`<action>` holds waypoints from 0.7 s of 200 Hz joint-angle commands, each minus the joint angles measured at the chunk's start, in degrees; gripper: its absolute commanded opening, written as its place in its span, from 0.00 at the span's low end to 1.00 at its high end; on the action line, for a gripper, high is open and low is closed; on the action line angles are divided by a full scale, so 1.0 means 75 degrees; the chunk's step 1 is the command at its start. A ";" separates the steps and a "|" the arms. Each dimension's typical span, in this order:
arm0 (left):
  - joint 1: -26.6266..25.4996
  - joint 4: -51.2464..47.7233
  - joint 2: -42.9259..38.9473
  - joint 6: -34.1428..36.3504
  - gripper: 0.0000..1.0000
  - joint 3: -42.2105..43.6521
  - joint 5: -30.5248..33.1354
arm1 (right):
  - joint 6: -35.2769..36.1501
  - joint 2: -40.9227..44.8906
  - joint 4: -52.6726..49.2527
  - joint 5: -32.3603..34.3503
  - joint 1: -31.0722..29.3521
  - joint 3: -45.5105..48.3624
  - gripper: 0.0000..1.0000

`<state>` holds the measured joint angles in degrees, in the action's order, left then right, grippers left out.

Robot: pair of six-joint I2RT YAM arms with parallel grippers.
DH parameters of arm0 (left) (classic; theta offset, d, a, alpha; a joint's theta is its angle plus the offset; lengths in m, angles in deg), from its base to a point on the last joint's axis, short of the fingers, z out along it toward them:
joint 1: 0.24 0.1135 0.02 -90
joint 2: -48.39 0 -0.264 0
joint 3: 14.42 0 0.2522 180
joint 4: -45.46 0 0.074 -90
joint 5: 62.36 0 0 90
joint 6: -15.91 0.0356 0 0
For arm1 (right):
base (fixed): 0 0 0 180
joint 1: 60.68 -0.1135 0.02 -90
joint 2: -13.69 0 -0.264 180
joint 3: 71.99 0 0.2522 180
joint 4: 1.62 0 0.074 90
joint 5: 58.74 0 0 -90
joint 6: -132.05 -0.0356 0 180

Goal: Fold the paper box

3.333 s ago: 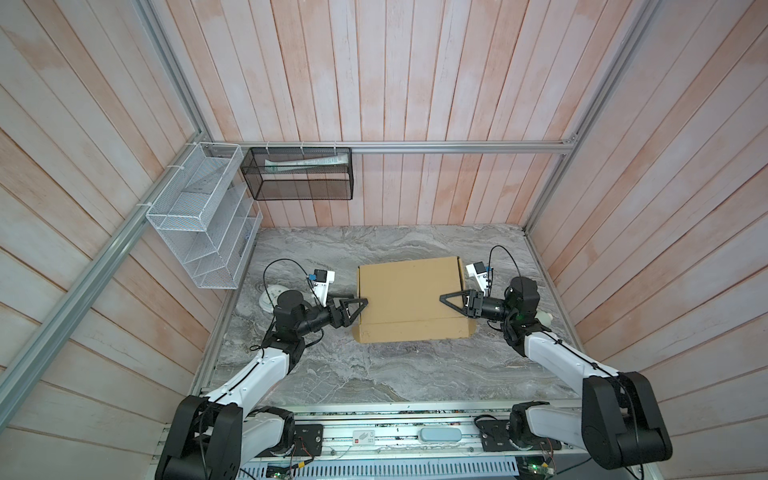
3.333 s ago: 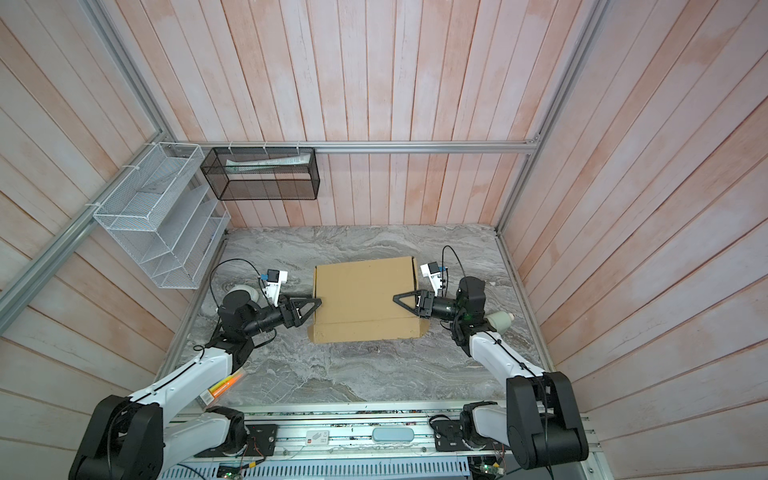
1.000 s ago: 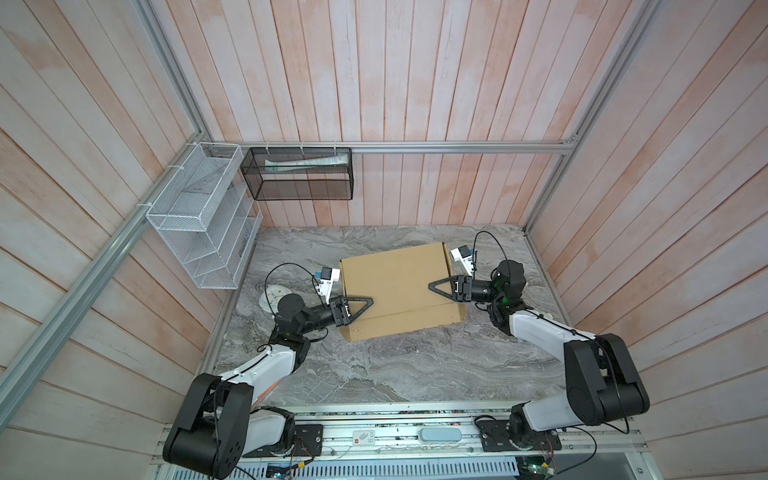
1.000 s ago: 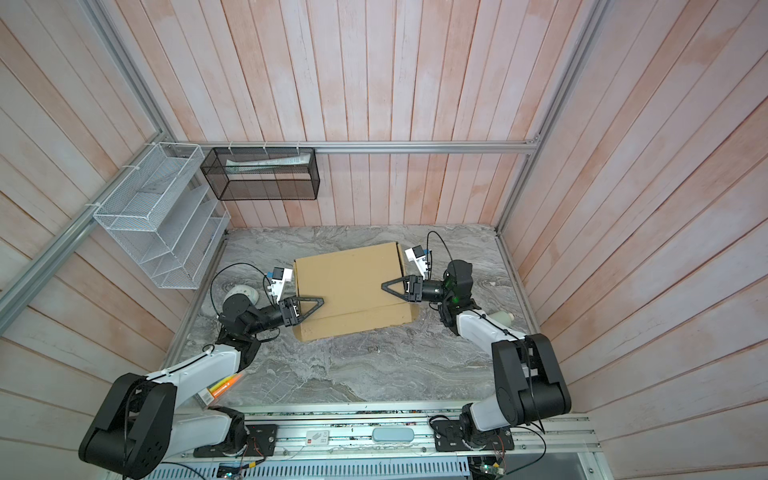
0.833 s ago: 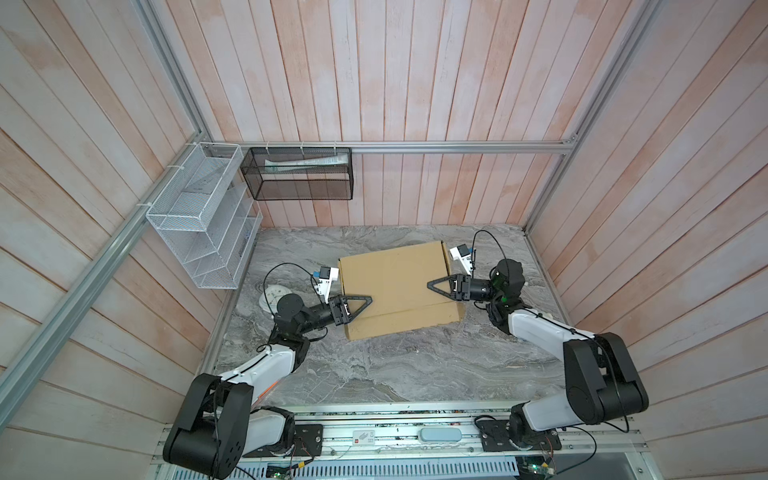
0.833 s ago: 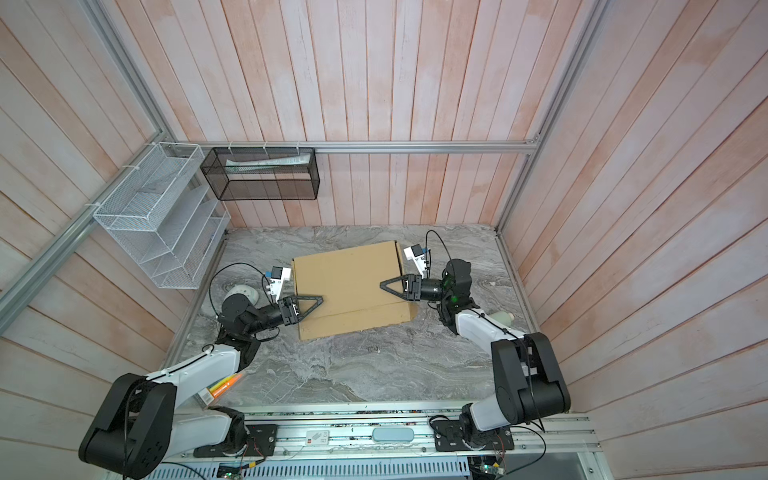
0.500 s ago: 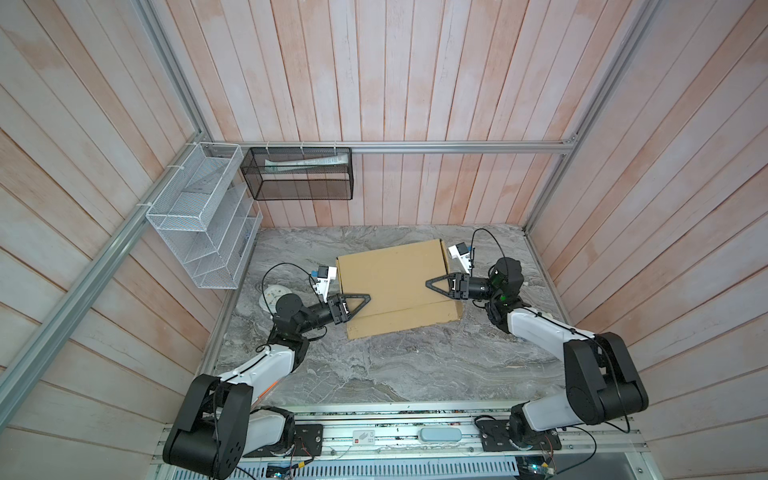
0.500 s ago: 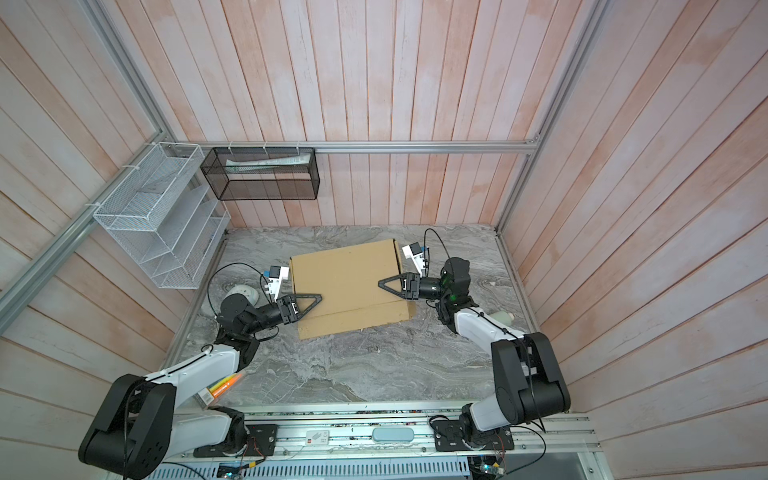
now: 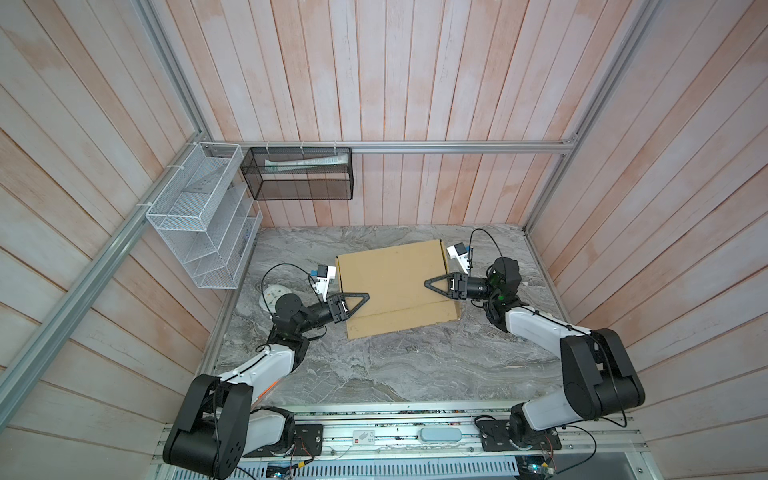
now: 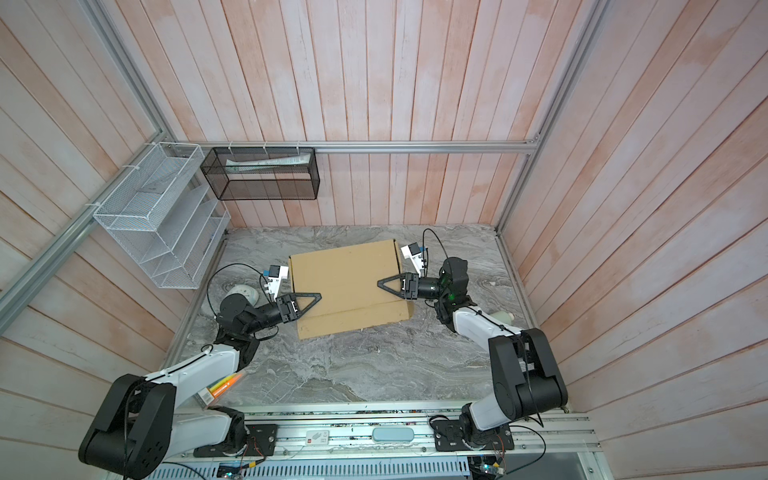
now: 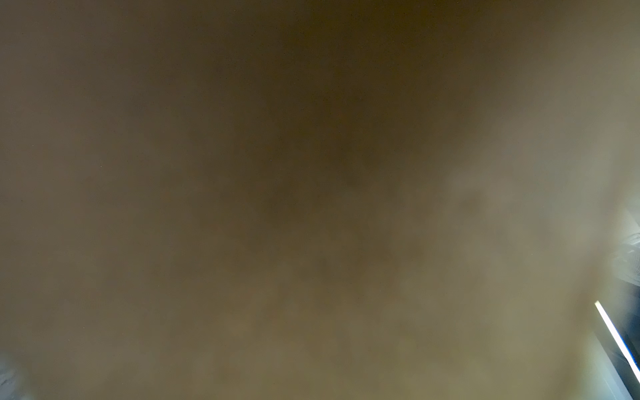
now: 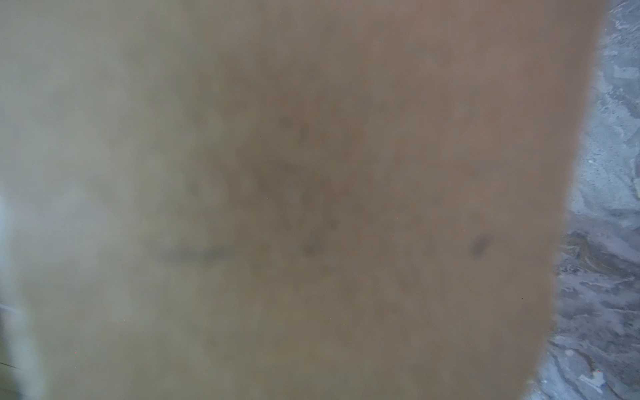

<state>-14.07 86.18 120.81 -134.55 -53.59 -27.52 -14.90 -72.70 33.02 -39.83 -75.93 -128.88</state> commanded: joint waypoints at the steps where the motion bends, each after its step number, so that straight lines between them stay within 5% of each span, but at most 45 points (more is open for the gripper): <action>1: -0.0278 0.0431 -0.0070 0.0047 0.52 -0.0298 -0.0458 | 0.0094 -0.0103 0.0079 0.0315 -0.0380 -0.0143 0.61; 140: 0.0225 0.0877 -0.0094 -0.0562 0.44 0.0022 -0.0401 | 0.0034 0.0600 0.0226 0.0071 0.0571 0.0588 0.75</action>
<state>-12.89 89.59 120.81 -137.88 -53.74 -29.33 -14.94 -70.12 33.52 -38.72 -73.00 -126.08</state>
